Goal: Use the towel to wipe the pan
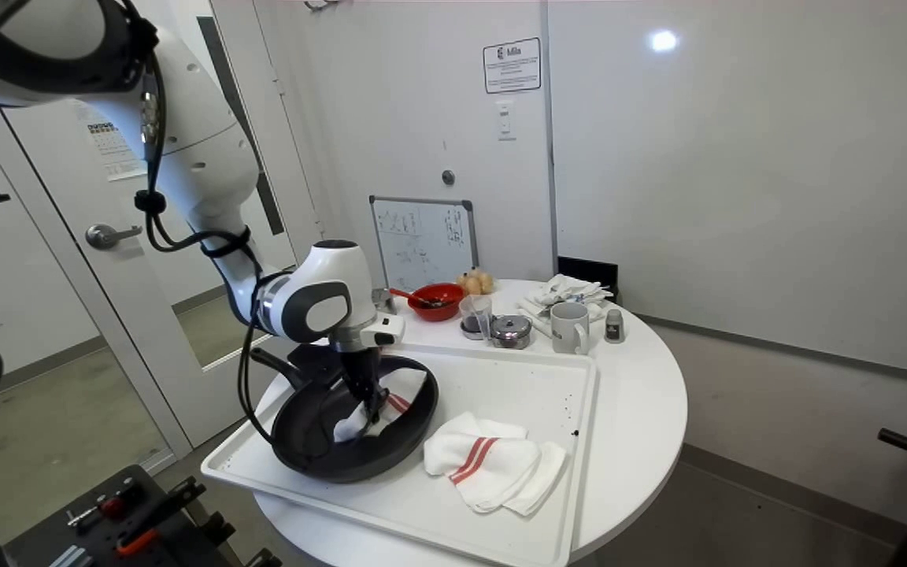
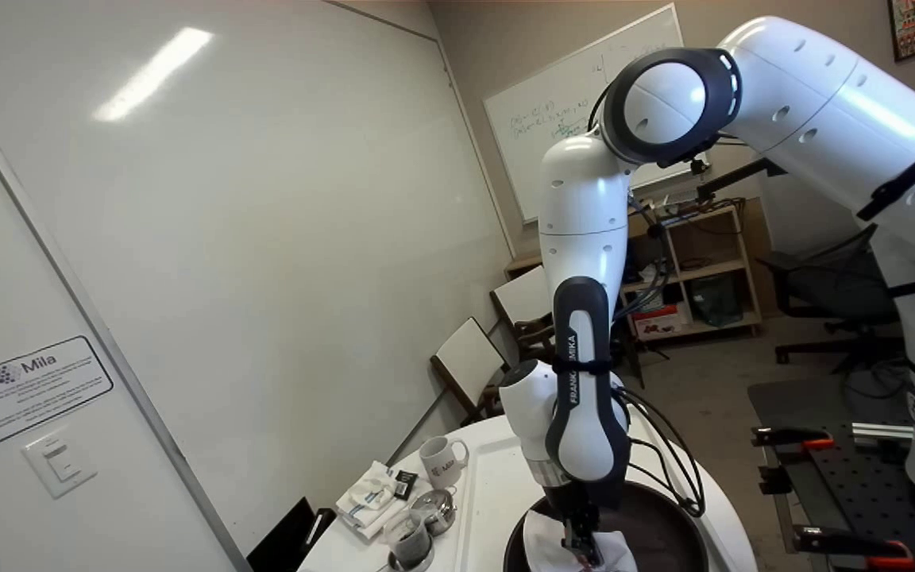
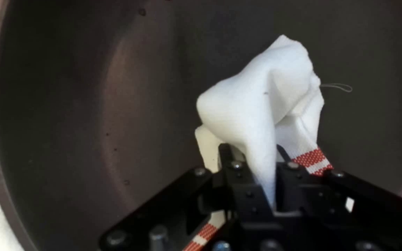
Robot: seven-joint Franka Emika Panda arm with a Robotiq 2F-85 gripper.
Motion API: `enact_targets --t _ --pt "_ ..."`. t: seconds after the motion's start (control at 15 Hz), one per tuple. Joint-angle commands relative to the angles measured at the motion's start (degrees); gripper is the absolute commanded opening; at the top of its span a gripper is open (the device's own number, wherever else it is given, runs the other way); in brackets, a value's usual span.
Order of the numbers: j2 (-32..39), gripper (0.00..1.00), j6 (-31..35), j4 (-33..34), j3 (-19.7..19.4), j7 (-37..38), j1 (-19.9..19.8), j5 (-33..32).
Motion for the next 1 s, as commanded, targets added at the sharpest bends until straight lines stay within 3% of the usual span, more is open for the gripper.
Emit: enact_targets --t 0.0,0.4,0.93 --pt "0.0 0.10 -0.2 0.1 -0.4 -0.7 0.6 0.9" --pt "2.2 0.10 1.2 1.0 0.8 -1.9 3.3 -0.5" --pt "3.9 0.10 5.2 0.3 0.9 -2.3 13.0 -4.2"
